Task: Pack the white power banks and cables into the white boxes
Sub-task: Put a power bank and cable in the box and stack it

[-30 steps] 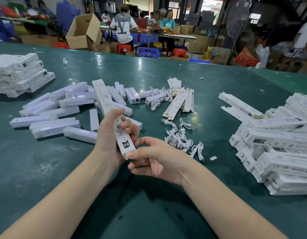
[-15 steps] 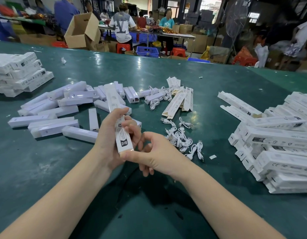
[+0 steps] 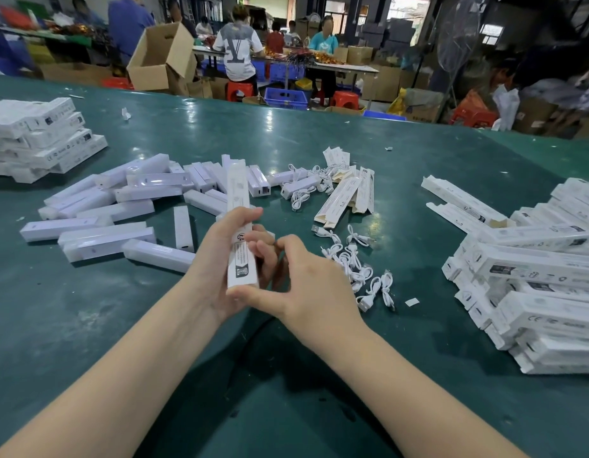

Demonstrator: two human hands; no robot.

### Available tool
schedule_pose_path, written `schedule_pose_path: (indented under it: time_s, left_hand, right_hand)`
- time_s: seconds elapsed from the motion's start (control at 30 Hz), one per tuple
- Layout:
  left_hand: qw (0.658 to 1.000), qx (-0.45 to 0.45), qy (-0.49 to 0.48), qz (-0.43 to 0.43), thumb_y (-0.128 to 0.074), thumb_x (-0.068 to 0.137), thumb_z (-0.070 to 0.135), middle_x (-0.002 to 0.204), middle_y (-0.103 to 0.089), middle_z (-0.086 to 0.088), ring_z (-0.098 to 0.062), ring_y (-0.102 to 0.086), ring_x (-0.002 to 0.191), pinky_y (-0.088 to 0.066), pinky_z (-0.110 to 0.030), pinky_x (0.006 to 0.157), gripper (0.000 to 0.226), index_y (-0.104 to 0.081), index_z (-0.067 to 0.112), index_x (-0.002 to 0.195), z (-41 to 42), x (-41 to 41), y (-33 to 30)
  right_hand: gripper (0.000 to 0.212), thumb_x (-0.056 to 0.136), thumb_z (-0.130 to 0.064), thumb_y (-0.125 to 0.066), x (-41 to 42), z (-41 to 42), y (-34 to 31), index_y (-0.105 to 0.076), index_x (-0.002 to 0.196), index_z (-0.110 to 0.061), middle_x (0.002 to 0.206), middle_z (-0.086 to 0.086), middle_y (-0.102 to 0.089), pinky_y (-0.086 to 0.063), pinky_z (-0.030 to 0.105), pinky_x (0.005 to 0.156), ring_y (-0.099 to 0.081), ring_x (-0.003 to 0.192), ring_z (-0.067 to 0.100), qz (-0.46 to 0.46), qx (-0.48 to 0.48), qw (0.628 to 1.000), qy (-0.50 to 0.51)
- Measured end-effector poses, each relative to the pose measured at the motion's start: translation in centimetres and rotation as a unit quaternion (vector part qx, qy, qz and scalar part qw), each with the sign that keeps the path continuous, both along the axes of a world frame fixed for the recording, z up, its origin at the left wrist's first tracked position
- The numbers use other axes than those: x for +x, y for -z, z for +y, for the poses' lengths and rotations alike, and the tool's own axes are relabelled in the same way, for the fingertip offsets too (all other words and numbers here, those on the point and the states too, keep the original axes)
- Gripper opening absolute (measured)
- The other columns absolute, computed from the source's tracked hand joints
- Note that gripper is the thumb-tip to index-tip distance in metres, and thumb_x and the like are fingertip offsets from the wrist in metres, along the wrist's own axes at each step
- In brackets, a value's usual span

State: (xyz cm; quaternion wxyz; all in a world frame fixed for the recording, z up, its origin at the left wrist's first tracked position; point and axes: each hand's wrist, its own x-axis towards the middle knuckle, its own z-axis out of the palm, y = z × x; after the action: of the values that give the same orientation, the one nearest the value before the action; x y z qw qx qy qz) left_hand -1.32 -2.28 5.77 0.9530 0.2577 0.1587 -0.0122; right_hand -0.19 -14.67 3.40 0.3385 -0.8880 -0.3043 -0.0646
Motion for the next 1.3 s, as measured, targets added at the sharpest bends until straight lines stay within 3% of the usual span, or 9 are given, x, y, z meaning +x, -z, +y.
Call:
schedule_pose_path:
  time_s: [0.17, 0.37, 0.47, 0.53, 0.67, 0.9, 0.97, 1.17, 1.3]
  left_hand:
    - [0.999, 0.0, -0.024, 0.022, -0.067, 0.081, 0.018, 0.056, -0.039, 0.006, -0.004, -0.038, 0.039, -0.042, -0.012, 0.038, 0.023, -0.044, 0.015, 0.08, -0.3, -0.1, 0.4]
    - [0.999, 0.052, -0.005, 0.014, -0.064, 0.083, 0.015, 0.053, -0.04, 0.006, -0.006, -0.041, 0.037, -0.043, -0.014, 0.038, 0.021, -0.044, 0.013, 0.079, 0.0, -0.1, 0.1]
    - [0.969, 0.244, -0.048, 0.015, -0.065, 0.085, 0.016, 0.05, -0.047, 0.003, -0.009, -0.044, 0.038, -0.046, -0.018, 0.044, 0.016, -0.05, 0.013, 0.077, 1.5, -0.1, -0.6]
    - [0.865, 0.493, -0.086, 0.026, -0.064, 0.086, 0.022, 0.049, -0.056, 0.005, -0.01, -0.053, 0.039, -0.044, -0.019, 0.045, 0.016, -0.057, 0.014, 0.074, 3.2, -0.5, -1.1]
    - [0.498, 0.857, -0.062, 0.121, -0.058, 0.081, 0.022, 0.061, -0.063, -0.003, -0.021, -0.06, 0.059, -0.041, -0.028, 0.048, 0.01, -0.058, 0.014, 0.074, 7.5, -1.0, -0.5]
    - [0.362, 0.909, 0.087, 0.189, -0.063, 0.076, 0.03, 0.073, -0.061, 0.001, -0.023, -0.059, 0.072, -0.052, -0.034, 0.068, 0.011, -0.057, 0.021, 0.074, 9.6, -1.0, 0.6]
    - [0.417, 0.898, -0.002, 0.139, -0.064, 0.075, 0.041, 0.061, -0.059, 0.008, -0.016, -0.058, 0.064, -0.049, -0.032, 0.059, 0.024, -0.056, 0.021, 0.066, 9.3, -1.0, 0.6]
    - [0.833, 0.536, -0.121, -0.074, -0.078, 0.064, 0.044, 0.059, -0.061, 0.002, -0.012, -0.059, 0.049, -0.053, -0.03, 0.056, 0.019, -0.07, 0.031, 0.075, 6.3, -1.2, -1.3]
    - [0.89, 0.439, -0.09, -0.088, -0.08, 0.07, 0.038, 0.069, -0.059, -0.001, -0.012, -0.055, 0.049, -0.051, -0.031, 0.063, 0.027, -0.069, 0.022, 0.088, 4.8, -0.8, -0.6]
  right_hand:
    - [0.066, 0.065, -0.073, -0.071, 0.5, -0.6, -0.3, -0.052, 0.114, -0.032, 0.088, -0.014, -0.067, -0.052, 0.03, 0.075, -0.06, 0.08, 0.001, 0.127, 0.02, 0.991, -0.045]
    - [0.095, 0.053, -0.092, -0.019, 0.2, -0.3, -0.5, -0.05, 0.112, -0.025, 0.082, -0.007, -0.065, -0.042, 0.035, 0.068, -0.064, 0.081, 0.022, -0.071, -0.109, 0.991, 0.011]
    - [0.094, 0.059, -0.089, -0.014, 0.0, 0.1, -0.6, -0.048, 0.121, -0.027, 0.083, -0.006, -0.067, -0.049, 0.039, 0.074, -0.064, 0.082, 0.022, -0.055, -0.097, 0.994, -0.017]
    - [0.082, 0.071, -0.084, -0.02, -0.1, -0.2, -0.6, -0.052, 0.122, -0.028, 0.077, -0.007, -0.066, -0.05, 0.039, 0.077, -0.063, 0.079, 0.017, -0.016, -0.048, 0.998, -0.029]
    - [0.035, 0.092, -0.056, -0.05, 0.2, -0.6, -0.5, -0.059, 0.113, -0.03, 0.066, -0.012, -0.062, -0.05, 0.033, 0.074, -0.055, 0.066, 0.006, -0.012, 0.016, 1.0, -0.008]
    - [0.028, 0.094, -0.051, -0.05, 0.8, -0.8, -0.3, -0.064, 0.104, -0.028, 0.061, -0.015, -0.055, -0.051, 0.034, 0.068, -0.053, 0.059, 0.007, 0.003, 0.047, 0.999, 0.002]
    - [0.026, 0.094, -0.05, -0.053, 1.1, -0.8, -0.1, -0.065, 0.101, -0.028, 0.061, -0.015, -0.055, -0.049, 0.033, 0.068, -0.052, 0.059, 0.007, 0.016, 0.066, 0.998, 0.01]
    - [0.036, 0.088, -0.056, -0.059, 1.7, -0.9, 0.3, -0.057, 0.117, -0.034, 0.105, -0.013, -0.065, -0.049, 0.029, 0.088, -0.061, 0.097, 0.001, 0.174, 0.138, 0.974, -0.053]
    - [0.025, 0.098, -0.024, -0.058, 1.0, -0.6, -0.2, -0.052, 0.122, -0.02, 0.103, 0.0, -0.065, -0.058, 0.034, 0.073, -0.065, 0.072, 0.014, 0.266, 0.25, 0.921, -0.141]
